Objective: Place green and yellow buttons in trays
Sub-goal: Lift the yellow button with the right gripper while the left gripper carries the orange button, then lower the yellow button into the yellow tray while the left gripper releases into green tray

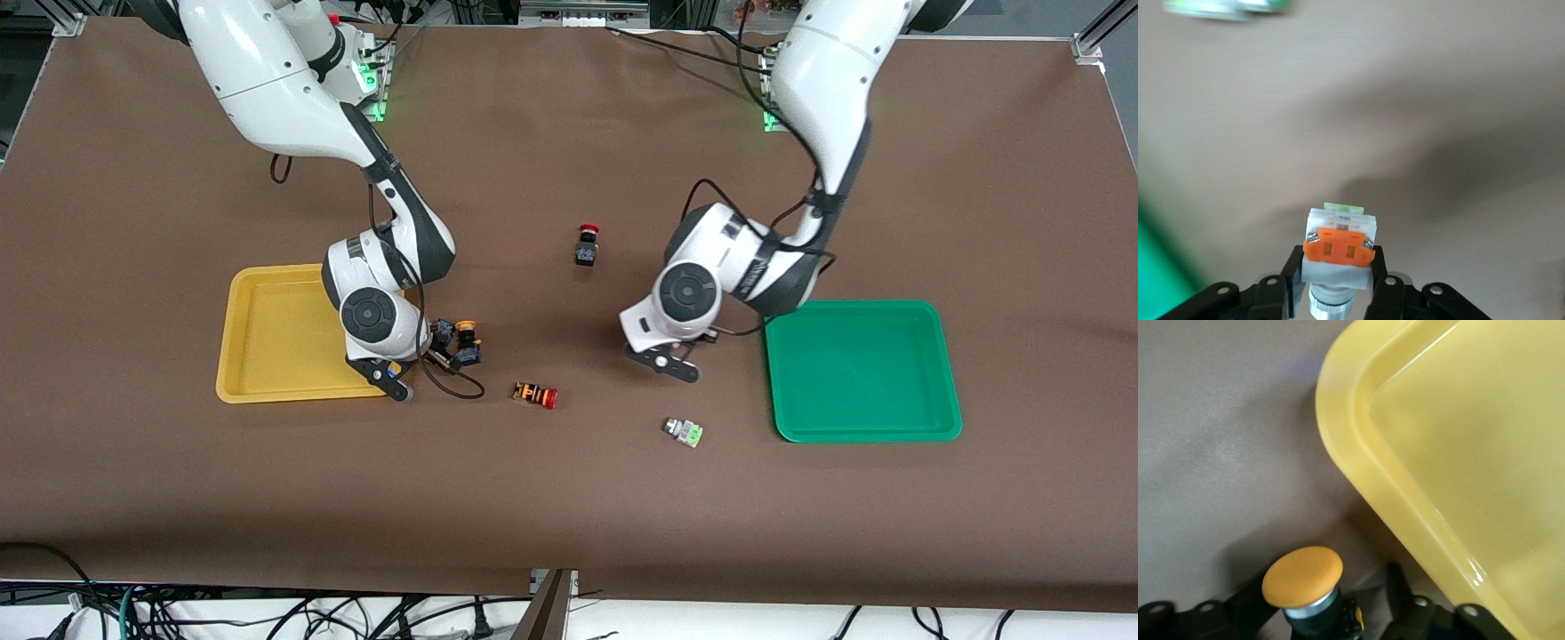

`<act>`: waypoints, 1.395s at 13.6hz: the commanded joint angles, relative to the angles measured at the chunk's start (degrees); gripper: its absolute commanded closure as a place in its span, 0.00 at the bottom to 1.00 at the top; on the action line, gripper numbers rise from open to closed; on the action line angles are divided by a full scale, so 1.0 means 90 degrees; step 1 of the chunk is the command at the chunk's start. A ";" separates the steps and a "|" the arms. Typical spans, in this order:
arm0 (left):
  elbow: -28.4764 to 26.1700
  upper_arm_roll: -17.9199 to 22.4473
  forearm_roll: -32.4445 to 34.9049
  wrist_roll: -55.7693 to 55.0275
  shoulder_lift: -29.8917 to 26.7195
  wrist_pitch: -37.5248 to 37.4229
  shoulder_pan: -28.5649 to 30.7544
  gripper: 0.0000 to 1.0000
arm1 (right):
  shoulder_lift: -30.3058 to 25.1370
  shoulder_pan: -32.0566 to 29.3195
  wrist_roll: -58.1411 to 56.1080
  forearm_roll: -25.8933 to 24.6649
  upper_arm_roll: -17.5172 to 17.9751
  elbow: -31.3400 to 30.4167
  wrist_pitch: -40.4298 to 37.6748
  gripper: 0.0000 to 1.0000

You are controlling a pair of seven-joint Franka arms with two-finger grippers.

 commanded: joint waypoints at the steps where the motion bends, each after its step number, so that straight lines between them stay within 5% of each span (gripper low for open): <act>1: -0.0103 0.0143 0.0104 0.0435 -0.0555 -0.0574 0.0542 0.91 | 0.0033 -0.0011 -0.0013 0.0232 0.0061 -0.0059 0.0166 0.77; 4: -0.0122 0.0133 0.0104 0.1576 -0.0625 -0.0741 0.1420 0.91 | -0.0035 0.0038 -0.0013 0.0282 0.0101 0.0330 -0.0028 1.00; 8: -0.0113 0.0133 0.0114 0.3120 -0.0372 -0.0673 0.2320 0.91 | -0.0045 -0.0039 -0.0101 0.0614 0.0052 0.1812 -0.1664 1.00; 11: -0.0142 0.0133 0.0114 0.3639 -0.0011 -0.0332 0.2653 0.89 | -0.0142 -0.0896 -0.1384 0.0624 0.0071 0.2829 -0.3266 1.00; 14: -0.0181 0.0133 0.0095 0.3787 0.0098 -0.0213 0.2605 0.77 | -0.0240 -0.1854 -0.3406 0.0595 0.0032 0.2998 -0.3711 1.00; 18: -0.0191 0.0094 0.0094 0.3738 0.0254 -0.0204 0.2468 0.71 | -0.0319 -0.2558 -0.4611 0.0507 0.0032 0.2959 -0.3662 1.00; 19: -0.0191 0.0094 0.0085 0.3729 0.0293 -0.0213 0.2468 0.56 | -0.0299 -0.2646 -0.4719 0.0507 0.0032 0.2891 -0.3643 1.00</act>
